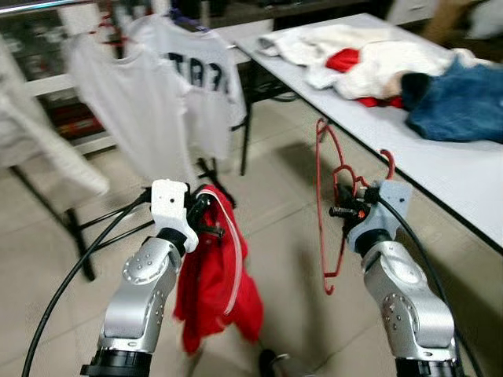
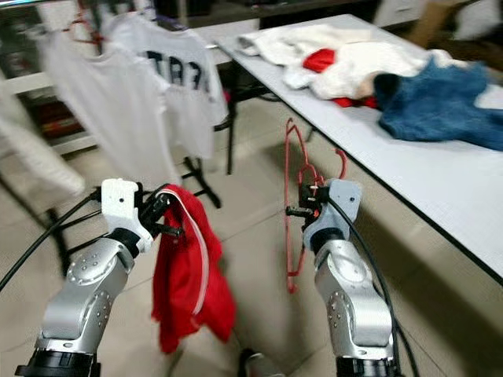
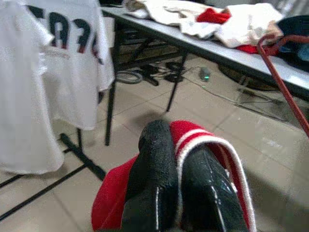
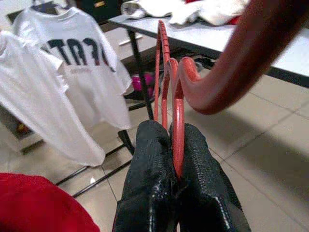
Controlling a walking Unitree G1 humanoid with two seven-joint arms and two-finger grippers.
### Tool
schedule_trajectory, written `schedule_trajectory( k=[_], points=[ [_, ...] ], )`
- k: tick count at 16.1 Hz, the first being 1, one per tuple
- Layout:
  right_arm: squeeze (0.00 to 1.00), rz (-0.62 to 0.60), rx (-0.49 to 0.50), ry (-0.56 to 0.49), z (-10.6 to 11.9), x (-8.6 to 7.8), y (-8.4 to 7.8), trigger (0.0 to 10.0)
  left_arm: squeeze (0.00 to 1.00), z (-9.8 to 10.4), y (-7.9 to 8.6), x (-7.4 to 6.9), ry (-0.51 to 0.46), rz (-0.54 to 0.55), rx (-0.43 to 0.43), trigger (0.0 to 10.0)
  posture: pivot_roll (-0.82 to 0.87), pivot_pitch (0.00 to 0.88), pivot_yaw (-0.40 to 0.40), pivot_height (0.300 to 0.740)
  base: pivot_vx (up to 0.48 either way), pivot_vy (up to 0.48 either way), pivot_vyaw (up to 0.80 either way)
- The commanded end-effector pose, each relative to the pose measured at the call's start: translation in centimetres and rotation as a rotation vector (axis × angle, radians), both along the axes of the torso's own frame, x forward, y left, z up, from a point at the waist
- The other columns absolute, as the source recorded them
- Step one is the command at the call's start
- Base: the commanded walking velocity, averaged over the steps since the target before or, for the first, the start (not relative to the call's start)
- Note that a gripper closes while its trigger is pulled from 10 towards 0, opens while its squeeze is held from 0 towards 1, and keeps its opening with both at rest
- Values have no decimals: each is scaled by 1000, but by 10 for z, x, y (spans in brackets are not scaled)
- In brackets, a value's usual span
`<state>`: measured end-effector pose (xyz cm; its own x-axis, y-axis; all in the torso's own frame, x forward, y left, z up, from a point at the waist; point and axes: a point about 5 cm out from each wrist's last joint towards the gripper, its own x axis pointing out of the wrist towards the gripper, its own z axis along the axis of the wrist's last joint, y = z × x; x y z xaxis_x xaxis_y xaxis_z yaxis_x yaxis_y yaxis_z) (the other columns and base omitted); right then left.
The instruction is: Hang hanger
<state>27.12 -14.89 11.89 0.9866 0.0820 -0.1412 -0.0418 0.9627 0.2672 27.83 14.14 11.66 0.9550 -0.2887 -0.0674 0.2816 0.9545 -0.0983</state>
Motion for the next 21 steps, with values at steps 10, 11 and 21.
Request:
schedule_trajectory(
  k=[10, 11, 21],
  points=[
    [0, 0, -22, 10, 1, -5, -5, 10000, 0, 6, -10, 2, 30, -88, -17, 10000, -58, 0, 6, 740, 0, 0, -800],
    [0, 22, -39, 13, 1, -5, -2, 10000, 0, 7, -9, 3, 27, -79, -14, 10000, -58, 0, 6, 740, 0, 0, -800],
    [0, -101, -198, 51, 7, 3, -25, 10000, 0, 11, 6, 8, -5, -29, 28, 10000, -61, 0, 18, 740, 0, 0, -640]
  ],
)
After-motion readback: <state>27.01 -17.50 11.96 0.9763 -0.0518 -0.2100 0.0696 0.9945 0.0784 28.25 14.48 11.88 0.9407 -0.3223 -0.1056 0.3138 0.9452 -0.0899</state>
